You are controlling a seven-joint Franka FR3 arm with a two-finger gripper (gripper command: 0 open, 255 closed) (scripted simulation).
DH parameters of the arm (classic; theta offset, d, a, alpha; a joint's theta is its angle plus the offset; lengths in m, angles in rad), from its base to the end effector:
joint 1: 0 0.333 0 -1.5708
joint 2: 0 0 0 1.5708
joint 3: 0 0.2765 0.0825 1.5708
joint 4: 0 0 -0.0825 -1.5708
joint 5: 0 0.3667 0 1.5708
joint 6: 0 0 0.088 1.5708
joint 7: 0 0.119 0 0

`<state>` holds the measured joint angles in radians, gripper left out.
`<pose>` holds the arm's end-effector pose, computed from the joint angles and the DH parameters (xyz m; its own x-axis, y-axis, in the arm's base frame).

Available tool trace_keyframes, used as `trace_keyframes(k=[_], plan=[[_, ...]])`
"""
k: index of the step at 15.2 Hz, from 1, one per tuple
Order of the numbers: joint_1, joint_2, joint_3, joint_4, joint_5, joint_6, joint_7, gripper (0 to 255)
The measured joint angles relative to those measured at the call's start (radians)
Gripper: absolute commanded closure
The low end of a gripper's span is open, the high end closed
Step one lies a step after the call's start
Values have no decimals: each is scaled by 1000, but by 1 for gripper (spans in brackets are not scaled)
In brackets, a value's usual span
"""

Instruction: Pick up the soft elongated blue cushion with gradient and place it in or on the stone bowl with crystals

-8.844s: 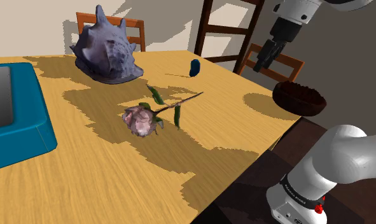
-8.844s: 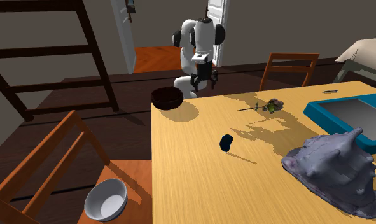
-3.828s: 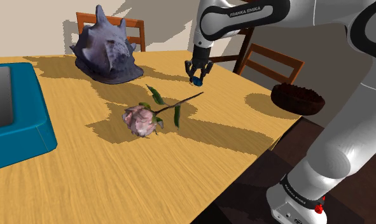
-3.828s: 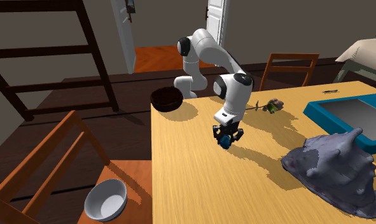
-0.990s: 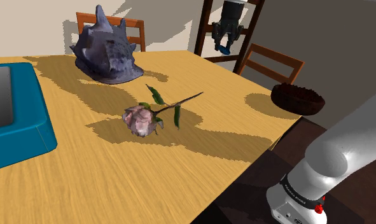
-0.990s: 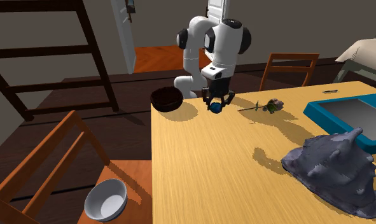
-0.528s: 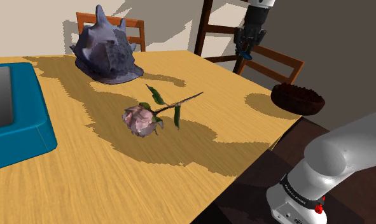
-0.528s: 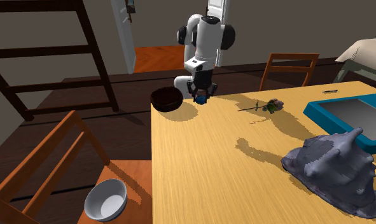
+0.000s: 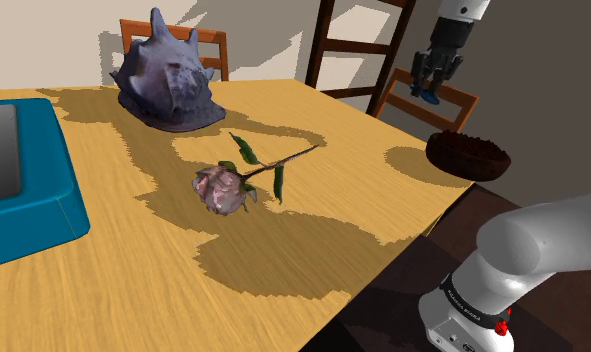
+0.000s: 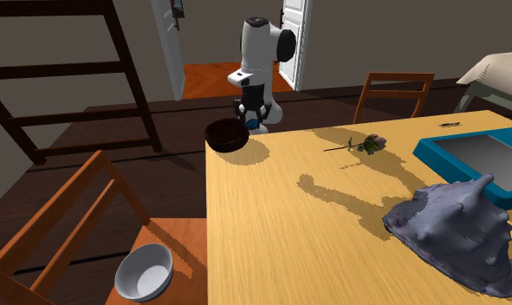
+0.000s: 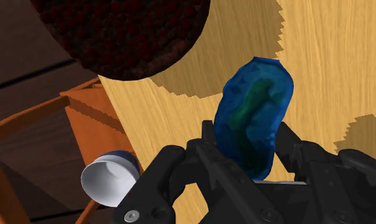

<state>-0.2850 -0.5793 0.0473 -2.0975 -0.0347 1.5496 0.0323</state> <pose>0.3609 -0.0877 0.5949 0.9612 -0.2739 0.0328 -0.2754 -0.9595 0.0595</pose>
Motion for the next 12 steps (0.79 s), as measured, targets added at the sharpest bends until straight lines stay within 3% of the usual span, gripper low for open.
trace_keyframes(k=[12], plan=[[-71, -251, -201, -142, -132, -89, -239, 255]])
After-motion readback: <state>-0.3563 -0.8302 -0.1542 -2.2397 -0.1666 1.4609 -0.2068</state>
